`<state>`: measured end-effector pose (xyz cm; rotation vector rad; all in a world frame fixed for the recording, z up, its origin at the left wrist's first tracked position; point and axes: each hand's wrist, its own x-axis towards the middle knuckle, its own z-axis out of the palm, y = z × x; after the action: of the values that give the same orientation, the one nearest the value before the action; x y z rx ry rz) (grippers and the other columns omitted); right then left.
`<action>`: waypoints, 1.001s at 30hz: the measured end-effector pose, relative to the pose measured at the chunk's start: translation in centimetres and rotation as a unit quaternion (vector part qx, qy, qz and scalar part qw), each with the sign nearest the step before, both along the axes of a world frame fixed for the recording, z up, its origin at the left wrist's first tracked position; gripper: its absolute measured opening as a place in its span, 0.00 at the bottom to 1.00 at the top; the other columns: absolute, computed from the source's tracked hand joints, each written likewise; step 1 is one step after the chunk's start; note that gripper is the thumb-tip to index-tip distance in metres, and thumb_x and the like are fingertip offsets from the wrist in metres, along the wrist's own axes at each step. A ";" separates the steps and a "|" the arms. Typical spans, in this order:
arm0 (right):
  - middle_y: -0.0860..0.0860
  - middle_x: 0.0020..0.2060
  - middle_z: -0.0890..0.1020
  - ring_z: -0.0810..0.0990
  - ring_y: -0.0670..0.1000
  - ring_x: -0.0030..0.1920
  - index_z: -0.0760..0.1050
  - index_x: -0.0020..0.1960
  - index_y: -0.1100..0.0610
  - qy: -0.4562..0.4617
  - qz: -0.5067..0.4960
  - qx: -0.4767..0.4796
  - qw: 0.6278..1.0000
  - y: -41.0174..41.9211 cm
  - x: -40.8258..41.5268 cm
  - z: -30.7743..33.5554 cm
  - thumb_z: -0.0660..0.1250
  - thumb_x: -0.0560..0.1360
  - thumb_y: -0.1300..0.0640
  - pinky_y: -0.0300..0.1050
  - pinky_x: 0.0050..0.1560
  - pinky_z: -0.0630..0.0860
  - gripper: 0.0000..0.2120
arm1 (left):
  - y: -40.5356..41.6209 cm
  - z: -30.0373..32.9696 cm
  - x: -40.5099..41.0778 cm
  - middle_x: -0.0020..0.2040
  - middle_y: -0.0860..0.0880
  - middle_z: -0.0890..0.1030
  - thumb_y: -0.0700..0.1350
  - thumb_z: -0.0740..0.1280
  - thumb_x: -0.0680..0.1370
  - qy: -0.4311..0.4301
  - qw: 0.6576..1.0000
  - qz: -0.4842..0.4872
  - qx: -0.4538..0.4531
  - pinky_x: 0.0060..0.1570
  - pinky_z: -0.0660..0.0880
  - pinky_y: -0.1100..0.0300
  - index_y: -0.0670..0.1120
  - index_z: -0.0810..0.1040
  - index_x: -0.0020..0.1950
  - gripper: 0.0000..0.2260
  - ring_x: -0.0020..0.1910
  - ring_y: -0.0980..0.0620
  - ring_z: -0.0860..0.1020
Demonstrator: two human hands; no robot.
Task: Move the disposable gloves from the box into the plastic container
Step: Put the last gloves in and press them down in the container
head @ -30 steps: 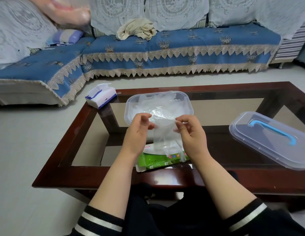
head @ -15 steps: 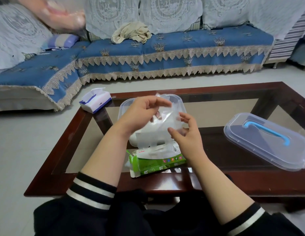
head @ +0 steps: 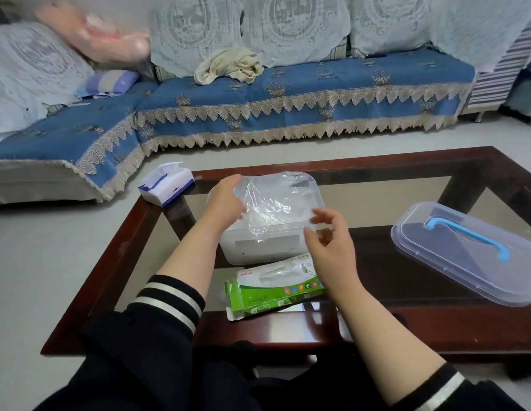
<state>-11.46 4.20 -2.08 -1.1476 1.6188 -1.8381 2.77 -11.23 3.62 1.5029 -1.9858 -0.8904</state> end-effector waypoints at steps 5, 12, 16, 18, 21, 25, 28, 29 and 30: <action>0.40 0.38 0.78 0.74 0.41 0.36 0.75 0.46 0.44 0.188 0.158 0.173 0.954 -0.3 0.9 -1.1 0.69 0.74 0.52 0.39 0.42 0.73 0.04 | -0.3 -1.2 -0.1 0.72 0.43 0.68 0.35 0.60 0.77 -0.221 0.974 -0.009 -0.057 0.67 0.64 0.54 0.42 0.67 0.73 0.23 0.71 0.44 0.65; 0.47 0.59 0.74 0.67 0.50 0.63 0.75 0.61 0.46 0.412 0.207 0.267 0.846 -1.2 1.7 -3.0 0.69 0.72 0.43 0.43 0.60 0.62 0.19 | 1.0 -0.3 0.7 0.75 0.42 0.58 0.49 0.65 0.78 -0.405 0.901 0.050 -0.148 0.67 0.61 0.48 0.53 0.77 0.63 0.13 0.70 0.40 0.59; 0.49 0.60 0.74 0.67 0.53 0.64 0.75 0.61 0.45 0.444 0.217 0.295 0.818 -1.9 1.9 -3.6 0.70 0.71 0.44 0.46 0.64 0.64 0.19 | 3.9 -0.9 1.4 0.63 0.47 0.75 0.43 0.61 0.81 -0.148 0.945 0.058 -0.285 0.56 0.66 0.57 0.49 0.80 0.55 0.09 0.61 0.46 0.70; 0.49 0.58 0.75 0.68 0.52 0.63 0.77 0.58 0.46 0.443 0.205 0.290 0.823 -2.1 2.0 -3.6 0.70 0.71 0.44 0.46 0.62 0.65 0.16 | 6.9 -1.4 1.6 0.49 0.54 0.80 0.43 0.62 0.81 0.006 0.965 0.001 -0.263 0.45 0.69 0.62 0.48 0.80 0.55 0.08 0.48 0.53 0.76; 0.49 0.55 0.77 0.70 0.52 0.61 0.79 0.54 0.47 0.430 0.187 0.284 0.836 -2.1 2.1 -3.6 0.69 0.73 0.45 0.47 0.58 0.66 0.12 | 10.4 -3.1 1.8 0.41 0.57 0.80 0.47 0.67 0.78 0.052 0.988 -0.062 -0.134 0.44 0.75 0.60 0.53 0.79 0.56 0.08 0.39 0.58 0.77; 0.50 0.54 0.78 0.71 0.53 0.58 0.79 0.52 0.50 0.440 0.165 0.281 0.837 -2.0 2.3 -3.3 0.66 0.75 0.48 0.45 0.47 0.61 0.09 | 10.8 -6.2 2.8 0.55 0.61 0.78 0.53 0.75 0.69 -0.070 0.992 -0.101 -0.023 0.58 0.71 0.59 0.56 0.71 0.65 0.26 0.56 0.60 0.74; 0.49 0.52 0.80 0.73 0.52 0.57 0.80 0.51 0.50 0.430 0.150 0.278 0.846 -2.0 2.4 -3.0 0.66 0.75 0.49 0.46 0.48 0.65 0.08 | 10.8 -7.4 3.2 0.63 0.56 0.75 0.53 0.76 0.69 -0.181 0.972 -0.148 -0.013 0.65 0.66 0.53 0.55 0.70 0.66 0.28 0.65 0.53 0.69; 0.49 0.51 0.80 0.73 0.52 0.57 0.80 0.51 0.50 0.426 0.148 0.277 0.849 -2.0 2.4 -2.9 0.65 0.76 0.49 0.46 0.49 0.66 0.08 | 10.8 -7.6 3.2 0.64 0.55 0.74 0.53 0.75 0.70 -0.213 0.965 -0.154 -0.010 0.65 0.65 0.53 0.55 0.70 0.67 0.27 0.66 0.52 0.67; 0.49 0.51 0.80 0.73 0.52 0.56 0.80 0.50 0.50 0.420 0.148 0.276 0.852 -2.0 2.4 -2.9 0.65 0.76 0.50 0.46 0.50 0.66 0.08 | 10.8 -7.7 3.2 0.65 0.55 0.73 0.53 0.74 0.71 -0.235 0.960 -0.151 -0.008 0.65 0.64 0.53 0.55 0.70 0.67 0.27 0.67 0.51 0.66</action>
<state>-9.10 2.19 -4.94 -1.8892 2.0391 -0.5694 6.01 -0.46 -4.10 1.5314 -2.6127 -0.6677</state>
